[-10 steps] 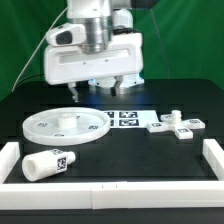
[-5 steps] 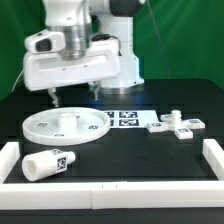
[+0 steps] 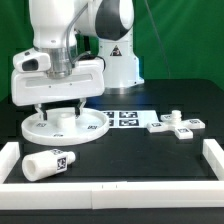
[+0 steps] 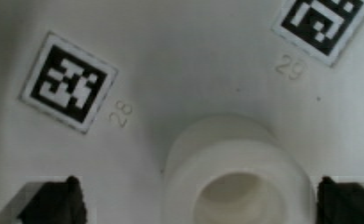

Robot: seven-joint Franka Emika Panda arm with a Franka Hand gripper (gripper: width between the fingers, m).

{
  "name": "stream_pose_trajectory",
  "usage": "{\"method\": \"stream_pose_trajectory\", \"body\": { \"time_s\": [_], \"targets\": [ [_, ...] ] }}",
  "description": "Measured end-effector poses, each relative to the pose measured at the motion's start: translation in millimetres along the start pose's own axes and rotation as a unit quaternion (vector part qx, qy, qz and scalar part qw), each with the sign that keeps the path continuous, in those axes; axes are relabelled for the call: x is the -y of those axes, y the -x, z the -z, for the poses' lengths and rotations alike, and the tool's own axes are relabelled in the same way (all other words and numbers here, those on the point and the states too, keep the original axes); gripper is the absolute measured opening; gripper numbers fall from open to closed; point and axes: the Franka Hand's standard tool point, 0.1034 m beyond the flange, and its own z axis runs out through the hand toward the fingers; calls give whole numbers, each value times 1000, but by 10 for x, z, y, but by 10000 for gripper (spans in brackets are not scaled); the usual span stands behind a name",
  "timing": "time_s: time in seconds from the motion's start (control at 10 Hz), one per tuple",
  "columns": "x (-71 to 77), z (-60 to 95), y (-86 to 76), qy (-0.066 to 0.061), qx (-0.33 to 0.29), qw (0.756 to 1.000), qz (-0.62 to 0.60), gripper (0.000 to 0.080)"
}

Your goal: Assemble round table

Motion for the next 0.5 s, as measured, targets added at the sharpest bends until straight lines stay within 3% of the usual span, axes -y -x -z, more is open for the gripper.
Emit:
{"method": "stream_pose_trajectory", "body": {
  "time_s": [0.2, 0.5],
  "targets": [
    [98, -83, 14, -5, 9, 1000, 0, 649],
    [176, -77, -38, -6, 10, 1000, -11, 649]
  ]
}}
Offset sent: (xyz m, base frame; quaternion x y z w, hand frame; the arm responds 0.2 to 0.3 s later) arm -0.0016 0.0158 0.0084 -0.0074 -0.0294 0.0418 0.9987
